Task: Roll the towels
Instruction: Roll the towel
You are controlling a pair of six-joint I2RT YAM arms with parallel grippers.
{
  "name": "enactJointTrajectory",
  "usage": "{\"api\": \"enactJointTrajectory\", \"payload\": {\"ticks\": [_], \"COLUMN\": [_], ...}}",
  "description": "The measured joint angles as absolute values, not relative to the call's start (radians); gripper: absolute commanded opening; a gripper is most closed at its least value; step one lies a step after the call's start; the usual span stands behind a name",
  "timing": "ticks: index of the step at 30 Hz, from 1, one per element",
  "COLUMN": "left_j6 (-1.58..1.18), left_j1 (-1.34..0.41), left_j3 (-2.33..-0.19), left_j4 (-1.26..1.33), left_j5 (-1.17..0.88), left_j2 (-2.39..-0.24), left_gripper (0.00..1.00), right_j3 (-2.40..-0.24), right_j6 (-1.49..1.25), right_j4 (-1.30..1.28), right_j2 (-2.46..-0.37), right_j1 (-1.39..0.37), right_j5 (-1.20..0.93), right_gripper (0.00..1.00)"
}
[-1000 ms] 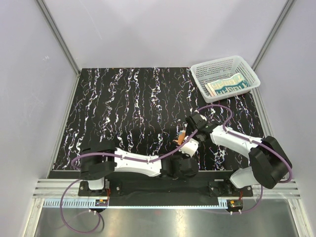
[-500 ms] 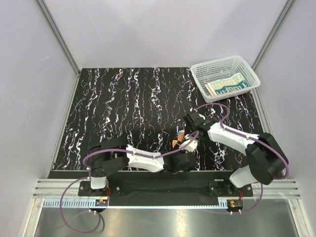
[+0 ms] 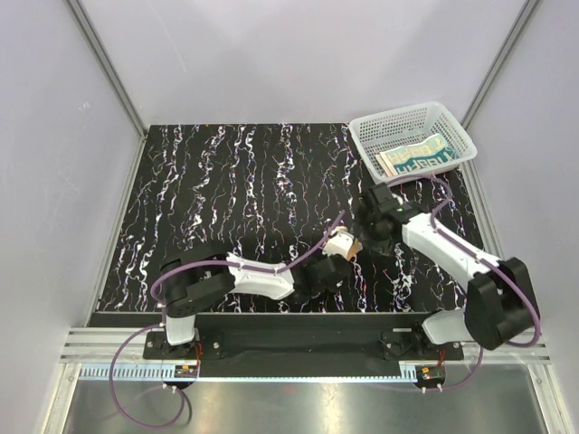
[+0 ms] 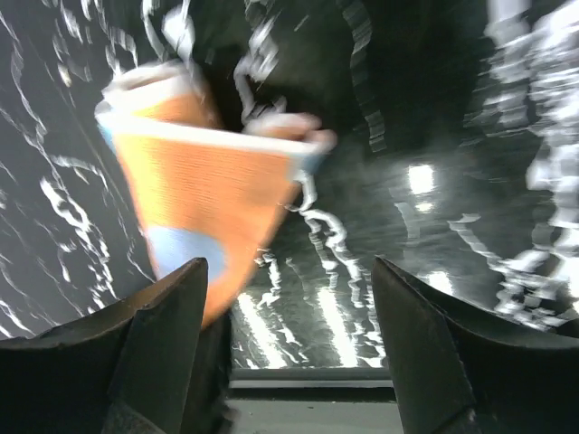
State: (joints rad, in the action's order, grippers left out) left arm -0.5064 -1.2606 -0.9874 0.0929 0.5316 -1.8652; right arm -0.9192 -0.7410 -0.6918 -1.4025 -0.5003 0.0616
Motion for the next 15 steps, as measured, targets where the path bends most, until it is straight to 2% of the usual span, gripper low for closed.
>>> {"api": "enactJointTrajectory", "payload": {"ticks": [6, 11, 15], "left_j6": [-0.544, -0.570, -0.579], "left_j1": [-1.213, -1.203, -1.199], "left_j3": [-0.968, -0.958, -0.952], "left_j4": [0.123, 0.131, 0.134], "left_j5": [0.475, 0.442, 0.424], "left_j2": [-1.857, -1.850, -1.844], "left_gripper": [0.00, 0.00, 0.00], "right_j3": [-0.929, -0.685, -0.521], "right_j6": [-0.729, -0.826, -0.911], "right_j4": [-0.755, -0.566, -0.394], "right_j2": [-1.258, -1.110, -1.169], "right_j1": [-0.432, -0.433, -0.433], "right_j5": [0.078, -0.041, -0.123], "right_gripper": [0.80, 0.80, 0.81]}}
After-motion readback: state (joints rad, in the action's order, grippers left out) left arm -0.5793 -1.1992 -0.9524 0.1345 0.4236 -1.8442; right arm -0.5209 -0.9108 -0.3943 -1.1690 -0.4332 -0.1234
